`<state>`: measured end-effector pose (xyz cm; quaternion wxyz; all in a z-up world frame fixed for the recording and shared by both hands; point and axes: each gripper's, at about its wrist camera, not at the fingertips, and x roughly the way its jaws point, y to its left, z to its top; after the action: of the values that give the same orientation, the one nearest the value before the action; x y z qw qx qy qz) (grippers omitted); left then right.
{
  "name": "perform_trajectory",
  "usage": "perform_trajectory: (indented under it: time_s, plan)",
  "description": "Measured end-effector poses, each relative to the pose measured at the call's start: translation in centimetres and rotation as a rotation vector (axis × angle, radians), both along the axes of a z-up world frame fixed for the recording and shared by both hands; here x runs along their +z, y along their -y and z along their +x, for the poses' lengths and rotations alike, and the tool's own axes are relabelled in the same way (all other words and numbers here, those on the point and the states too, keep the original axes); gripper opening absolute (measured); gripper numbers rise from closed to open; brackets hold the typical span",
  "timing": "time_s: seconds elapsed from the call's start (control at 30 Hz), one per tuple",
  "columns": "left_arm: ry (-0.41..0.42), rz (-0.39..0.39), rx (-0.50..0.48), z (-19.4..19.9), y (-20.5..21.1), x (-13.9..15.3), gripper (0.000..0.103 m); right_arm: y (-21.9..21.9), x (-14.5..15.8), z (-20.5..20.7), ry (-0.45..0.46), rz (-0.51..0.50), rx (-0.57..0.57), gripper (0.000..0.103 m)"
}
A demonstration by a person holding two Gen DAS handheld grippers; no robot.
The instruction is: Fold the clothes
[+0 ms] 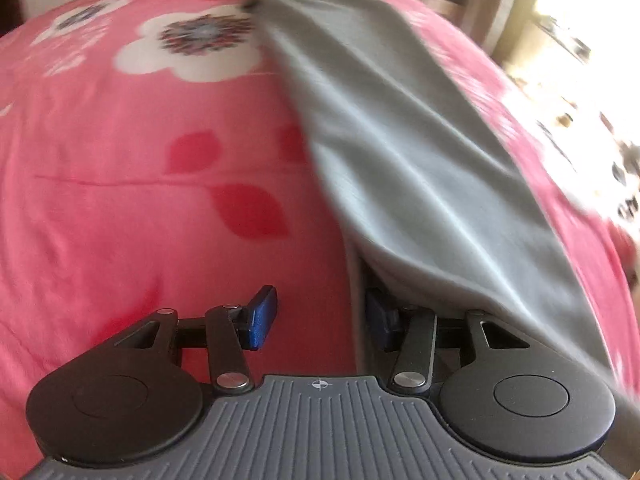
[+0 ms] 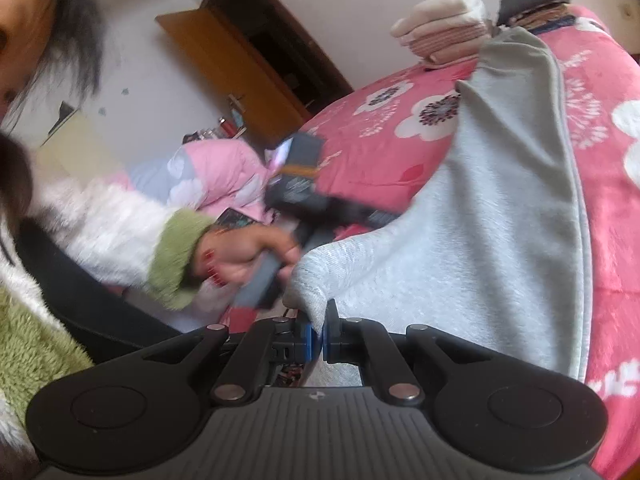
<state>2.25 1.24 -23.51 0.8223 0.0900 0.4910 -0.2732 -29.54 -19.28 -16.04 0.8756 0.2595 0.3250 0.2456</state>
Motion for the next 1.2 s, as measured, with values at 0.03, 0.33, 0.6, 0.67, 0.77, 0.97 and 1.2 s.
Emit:
perform_trajectory:
  time_s: [0.03,0.33,0.6,0.67,0.77,0.97,1.2]
  plan:
    - [0.0,0.001,0.031,0.9,-0.3,-0.2,0.049,0.0,0.0,0.0,-0.001,0.0,0.006,0.004]
    - [-0.058,-0.003,0.22,2.6,-5.7,1.1,0.048,-0.8,-0.4,0.7,-0.028,0.006,0.082,0.005]
    - [-0.422,-0.254,0.071,-3.1,-11.2,2.4,0.053,-4.0,-1.2,3.0,-0.079,-0.065,0.191,0.007]
    - [-0.552,-0.325,-0.01,-4.8,-11.9,1.8,0.058,-4.5,-1.8,3.6,-0.103,-0.078,0.197,0.01]
    - [-0.655,-0.335,-0.059,-6.6,-11.9,0.4,0.059,-5.5,-2.3,4.2,-0.133,-0.11,0.215,0.035]
    - [-0.739,-0.316,-0.126,-7.2,-10.3,-1.4,0.059,-4.8,-1.6,3.1,-0.121,-0.184,0.128,0.043]
    - [-0.676,-0.211,-0.181,-7.8,-9.8,-1.4,0.058,3.9,-1.9,-0.3,-0.254,-0.165,-0.277,0.043]
